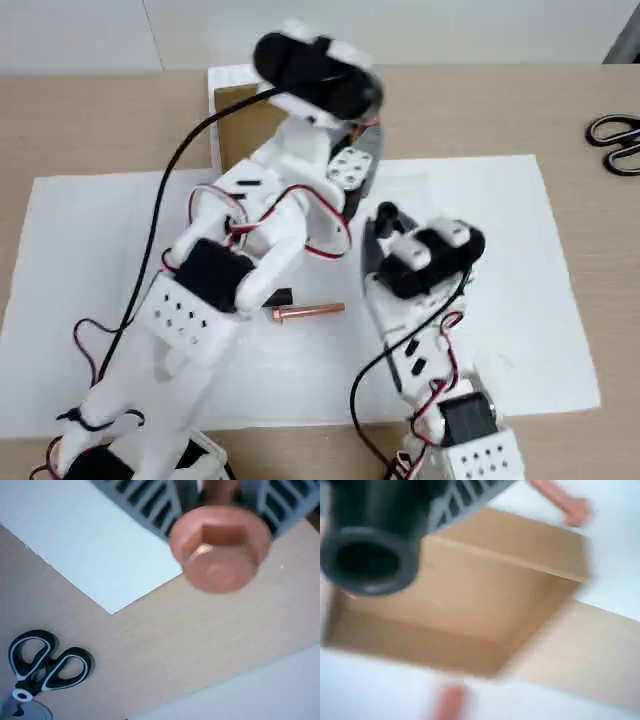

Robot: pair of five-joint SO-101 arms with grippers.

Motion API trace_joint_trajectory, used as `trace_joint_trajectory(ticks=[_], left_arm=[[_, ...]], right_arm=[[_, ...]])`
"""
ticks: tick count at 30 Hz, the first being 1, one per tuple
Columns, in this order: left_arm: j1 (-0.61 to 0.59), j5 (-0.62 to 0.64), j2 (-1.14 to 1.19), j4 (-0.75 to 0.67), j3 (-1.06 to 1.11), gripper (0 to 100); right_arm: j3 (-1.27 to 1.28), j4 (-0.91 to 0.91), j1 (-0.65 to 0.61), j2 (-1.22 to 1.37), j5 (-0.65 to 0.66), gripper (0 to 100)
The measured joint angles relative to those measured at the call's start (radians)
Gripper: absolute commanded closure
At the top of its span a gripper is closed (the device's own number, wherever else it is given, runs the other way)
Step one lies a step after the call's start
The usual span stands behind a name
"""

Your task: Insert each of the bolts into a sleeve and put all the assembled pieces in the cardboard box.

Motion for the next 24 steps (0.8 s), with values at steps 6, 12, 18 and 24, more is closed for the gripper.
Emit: trace_joint_trajectory(ticks=[6,12,18,24], left_arm=[[0.052,0.003,-0.123,0.023,0.011,100],[0.112,0.014,-0.209,0.031,0.072,100],[0.12,0.038,-0.229,-0.002,0.13,100],[0.12,0.038,-0.23,-0.025,0.138,100]], right_arm=[[0.048,0.015,-0.02,-0.118,0.018,99.6],[0.068,-0.052,-0.017,-0.146,0.048,99.6],[0.074,-0.054,-0.041,-0.146,0.054,99.6],[0.074,-0.058,-0.043,-0.15,0.054,99.6]])
